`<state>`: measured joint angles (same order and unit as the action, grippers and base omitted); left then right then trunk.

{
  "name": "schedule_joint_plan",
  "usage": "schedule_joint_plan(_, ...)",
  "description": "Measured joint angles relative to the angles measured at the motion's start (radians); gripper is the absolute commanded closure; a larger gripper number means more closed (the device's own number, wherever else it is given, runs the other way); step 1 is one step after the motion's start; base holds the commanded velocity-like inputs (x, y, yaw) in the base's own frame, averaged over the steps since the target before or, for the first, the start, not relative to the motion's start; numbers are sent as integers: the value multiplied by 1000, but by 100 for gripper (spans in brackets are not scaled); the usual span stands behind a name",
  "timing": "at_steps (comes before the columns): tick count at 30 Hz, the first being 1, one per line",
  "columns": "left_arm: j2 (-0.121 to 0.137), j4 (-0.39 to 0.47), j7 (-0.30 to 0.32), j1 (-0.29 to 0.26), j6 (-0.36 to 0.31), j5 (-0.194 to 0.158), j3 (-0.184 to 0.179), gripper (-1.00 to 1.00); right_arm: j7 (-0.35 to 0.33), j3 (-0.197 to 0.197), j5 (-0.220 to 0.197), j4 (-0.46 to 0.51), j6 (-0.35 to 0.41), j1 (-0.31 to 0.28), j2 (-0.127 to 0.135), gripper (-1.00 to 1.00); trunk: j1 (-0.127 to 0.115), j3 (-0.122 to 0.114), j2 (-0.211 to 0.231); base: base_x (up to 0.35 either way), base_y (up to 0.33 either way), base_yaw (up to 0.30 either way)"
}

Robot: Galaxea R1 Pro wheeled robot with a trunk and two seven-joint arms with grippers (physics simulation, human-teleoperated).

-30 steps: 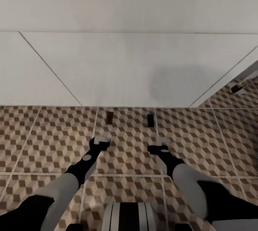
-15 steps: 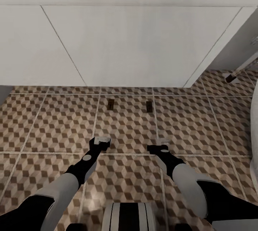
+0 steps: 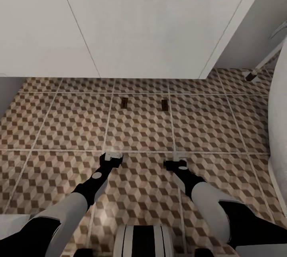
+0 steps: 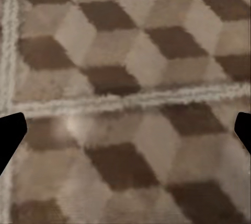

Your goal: Take the four mousetraps from the cabinet in the bathroom and place them on the bathroom floor. Make sure all four end up on the same floor surface, and ensure that at least two of them are either under or directly next to the same bathroom sink.

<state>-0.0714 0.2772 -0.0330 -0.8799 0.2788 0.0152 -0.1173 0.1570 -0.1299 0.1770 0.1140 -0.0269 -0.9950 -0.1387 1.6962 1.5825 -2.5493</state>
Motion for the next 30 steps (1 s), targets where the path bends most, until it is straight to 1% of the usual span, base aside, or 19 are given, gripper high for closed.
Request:
schedule_joint_plan(17,0,1,-2,0,0,4,-1,-100,0,7,6,2,-13,0,-3,-100,0,0,0,-345,0,0)
schedule_joint_plan(30,1,2,0,0,1,4,-1,-100,-1,9,7,3,-37,-1,-3,-100,0,0,0,-345,0,0)
